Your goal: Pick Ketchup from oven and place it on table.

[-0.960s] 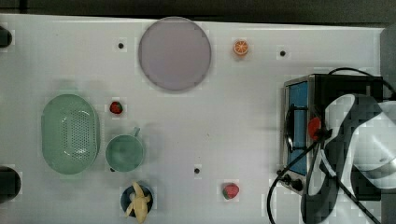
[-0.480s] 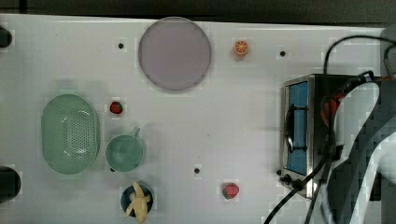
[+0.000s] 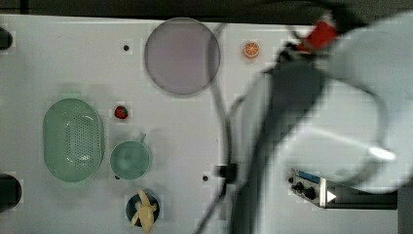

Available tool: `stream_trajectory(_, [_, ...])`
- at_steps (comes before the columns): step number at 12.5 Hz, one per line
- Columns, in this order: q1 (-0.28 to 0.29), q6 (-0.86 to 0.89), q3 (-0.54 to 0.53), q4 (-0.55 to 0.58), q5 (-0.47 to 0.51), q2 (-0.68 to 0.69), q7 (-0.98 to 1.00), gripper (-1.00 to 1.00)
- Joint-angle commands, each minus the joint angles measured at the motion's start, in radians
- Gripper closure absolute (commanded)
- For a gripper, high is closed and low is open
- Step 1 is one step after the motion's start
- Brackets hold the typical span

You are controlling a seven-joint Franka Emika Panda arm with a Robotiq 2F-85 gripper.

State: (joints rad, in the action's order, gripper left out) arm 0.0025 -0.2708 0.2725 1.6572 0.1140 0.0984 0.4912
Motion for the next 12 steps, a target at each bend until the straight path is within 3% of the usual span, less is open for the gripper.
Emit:
stream_trajectory(1, [0.065,0.013,-0.073,0.076,-0.005,0.035,0.040,-0.29])
stream_trajectory(6, [0.103,-0.121,-0.134,0.285,-0.063,0.025,-0.138,-0.29])
stream_trajectory(12, [0.105,-0.389,-0.136,0.529,-0.063,0.084,-0.145,-0.29])
